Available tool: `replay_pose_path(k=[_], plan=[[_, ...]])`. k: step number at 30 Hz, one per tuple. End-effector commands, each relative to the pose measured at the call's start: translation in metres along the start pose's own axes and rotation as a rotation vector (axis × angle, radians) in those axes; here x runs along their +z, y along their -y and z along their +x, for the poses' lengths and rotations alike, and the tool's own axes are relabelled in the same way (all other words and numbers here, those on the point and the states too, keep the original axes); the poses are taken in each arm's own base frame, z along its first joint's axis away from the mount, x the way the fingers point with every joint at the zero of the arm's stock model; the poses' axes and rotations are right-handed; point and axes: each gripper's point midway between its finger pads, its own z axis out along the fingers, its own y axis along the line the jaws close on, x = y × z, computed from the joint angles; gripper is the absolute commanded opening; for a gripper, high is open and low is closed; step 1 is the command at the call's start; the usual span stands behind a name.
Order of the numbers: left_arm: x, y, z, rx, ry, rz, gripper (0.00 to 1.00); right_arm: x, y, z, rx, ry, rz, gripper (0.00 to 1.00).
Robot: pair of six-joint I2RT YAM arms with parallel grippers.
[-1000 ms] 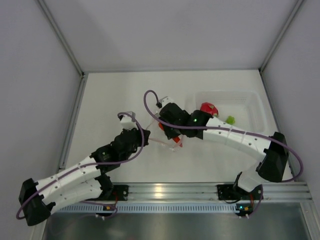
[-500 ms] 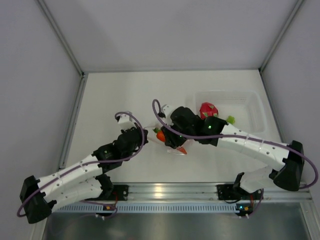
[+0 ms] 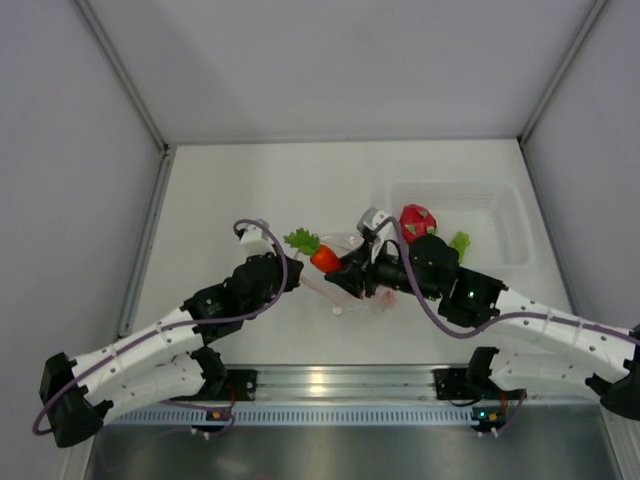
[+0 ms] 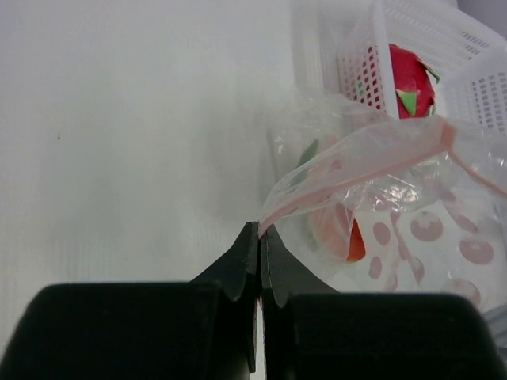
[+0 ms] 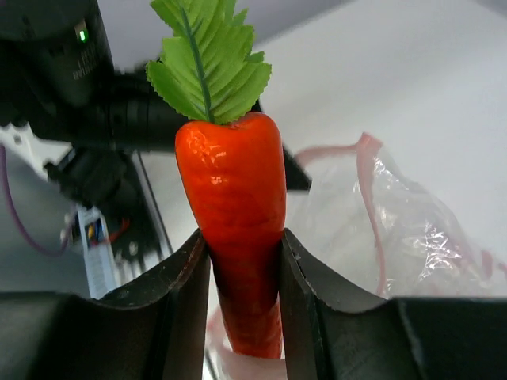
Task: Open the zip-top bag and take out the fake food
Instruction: Pick up the fake vegetable from the zipper food storage bag, then place the fake vegetable in the bin.
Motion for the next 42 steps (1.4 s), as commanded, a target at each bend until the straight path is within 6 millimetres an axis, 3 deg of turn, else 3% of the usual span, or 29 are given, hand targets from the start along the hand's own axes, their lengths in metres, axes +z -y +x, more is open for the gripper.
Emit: replay_pose_path(k=[1,2,3,6,12,16,18,20,21,22,23,24,25,26,28,29,31,32,34,37,38,42], plan=[[-0.012,0.034,-0.015,-0.071,-0.007,0.128,0.00,-0.018,-0.008,-0.094,0.010,0.481,-0.010,0.00],[-0.013,0.038,-0.013,-0.087,-0.023,0.147,0.00,-0.017,-0.003,-0.083,0.003,0.504,0.003,0.00],[-0.014,0.044,-0.009,-0.113,-0.046,0.176,0.00,-0.031,-0.003,-0.106,0.004,0.632,0.008,0.00],[-0.016,0.048,-0.005,-0.145,-0.072,0.192,0.00,-0.042,0.012,-0.111,0.009,0.756,0.074,0.00],[-0.014,0.028,-0.010,-0.191,-0.025,0.091,0.00,-0.089,0.028,-0.143,0.054,1.071,0.157,0.00],[-0.019,0.001,-0.024,-0.196,0.053,-0.026,0.00,-0.105,0.036,-0.157,0.018,1.066,0.245,0.00],[-0.027,-0.008,-0.032,-0.190,0.080,-0.059,0.00,-0.106,0.053,-0.149,0.034,0.984,0.351,0.00],[-0.033,-0.023,-0.039,-0.161,0.115,-0.121,0.00,-0.120,0.078,-0.153,0.072,0.919,0.518,0.00],[-0.038,-0.024,-0.046,-0.157,0.132,-0.126,0.00,-0.111,0.094,-0.132,0.059,0.777,0.606,0.00],[-0.040,-0.026,-0.050,-0.149,0.143,-0.134,0.00,-0.124,0.108,-0.137,0.102,0.747,0.713,0.00],[-0.042,-0.028,-0.054,-0.144,0.160,-0.145,0.00,-0.125,0.115,-0.131,0.115,0.692,0.760,0.00],[-0.045,-0.027,-0.059,-0.134,0.165,-0.147,0.00,-0.121,0.129,-0.104,0.108,0.545,0.826,0.00],[-0.047,-0.026,-0.063,-0.123,0.169,-0.150,0.00,-0.129,0.133,-0.111,0.133,0.531,0.848,0.00],[-0.048,-0.026,-0.067,-0.105,0.173,-0.156,0.00,-0.131,0.150,-0.100,0.143,0.472,0.908,0.00],[-0.051,-0.020,-0.078,-0.085,0.180,-0.161,0.00,-0.127,0.159,-0.078,0.197,0.341,0.893,0.00],[-0.051,-0.019,-0.081,-0.062,0.180,-0.169,0.00,-0.134,0.179,-0.068,0.218,0.299,0.947,0.00],[-0.052,-0.014,-0.089,-0.042,0.184,-0.174,0.00,-0.132,0.190,-0.049,0.269,0.222,0.946,0.00],[-0.052,-0.014,-0.092,-0.025,0.184,-0.179,0.00,-0.140,0.207,-0.040,0.288,0.197,1.002,0.00],[-0.050,-0.012,-0.095,-0.007,0.180,-0.184,0.00,-0.140,0.218,-0.021,0.321,0.132,1.012,0.01],[-0.050,-0.010,-0.100,0.033,0.164,-0.196,0.00,-0.152,0.251,0.012,0.381,0.043,1.108,0.02],[-0.051,-0.006,-0.105,0.049,0.165,-0.190,0.00,-0.159,0.267,0.027,0.410,0.010,1.154,0.02],[-0.051,-0.003,-0.106,0.095,0.143,-0.189,0.00,-0.172,0.299,0.084,0.503,-0.098,1.252,0.06]])
